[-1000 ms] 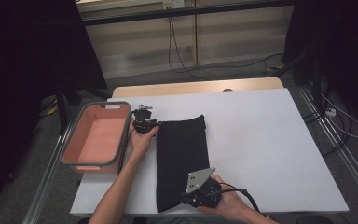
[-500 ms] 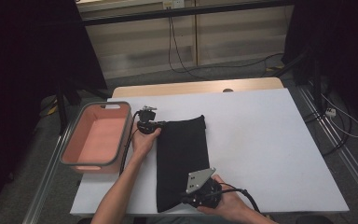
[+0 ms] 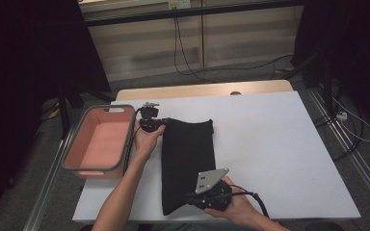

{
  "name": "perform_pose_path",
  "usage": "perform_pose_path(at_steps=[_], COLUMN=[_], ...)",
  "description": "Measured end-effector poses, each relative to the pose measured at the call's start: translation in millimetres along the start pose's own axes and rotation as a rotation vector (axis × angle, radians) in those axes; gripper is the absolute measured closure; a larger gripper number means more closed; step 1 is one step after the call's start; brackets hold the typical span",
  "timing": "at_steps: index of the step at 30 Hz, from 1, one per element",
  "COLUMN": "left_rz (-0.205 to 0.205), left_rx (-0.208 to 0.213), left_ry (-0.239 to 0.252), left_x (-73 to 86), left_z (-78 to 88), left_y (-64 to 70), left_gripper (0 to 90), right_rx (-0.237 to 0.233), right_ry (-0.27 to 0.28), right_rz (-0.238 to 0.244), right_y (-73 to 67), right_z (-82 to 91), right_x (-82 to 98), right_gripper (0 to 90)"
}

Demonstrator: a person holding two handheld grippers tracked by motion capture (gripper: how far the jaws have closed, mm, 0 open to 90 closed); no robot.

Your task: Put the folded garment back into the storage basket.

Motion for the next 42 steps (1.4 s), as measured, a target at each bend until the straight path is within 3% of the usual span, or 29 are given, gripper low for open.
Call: perform_pose_path(at_steps=[11, 16, 26, 42], left_rz=[-0.002, -0.012, -0.018, -0.007], left_rx=[0.006, -0.028, -0.004, -0.011], left_ry=[0.05, 0.062, 0.103, 0.125], left_x=[-18.9, -21.7, -36.4, -44.7], left_z=[15.1, 18.8, 34.4, 40.8], left_y=[8.0, 6.6, 10.5, 7.2], left_gripper=[83.1, 83.1, 83.1, 83.1], right_rx=[0.021, 0.034, 0.05, 0.034], right_ry=[0.051, 0.085, 0.102, 0.147], right_rz=[-0.007, -0.015, -0.016, -0.031], right_y=[-1.3, 2.4, 4.9, 11.6], right_z=[8.0, 16.3, 23.1, 26.3], right_x=[-8.2, -13.4, -19.2, -33.5], right_gripper=[84.3, 84.3, 84.3, 84.4])
Point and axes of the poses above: each handheld gripper's, and its own axes: z roughly backward along the jaws, x roughly out of its underside, y roughly to its right, the point moved 6 cm from there along -z, roughly forward along the jaws, and after that the axes turned 11 degrees about -y, right-handed, at the moved point
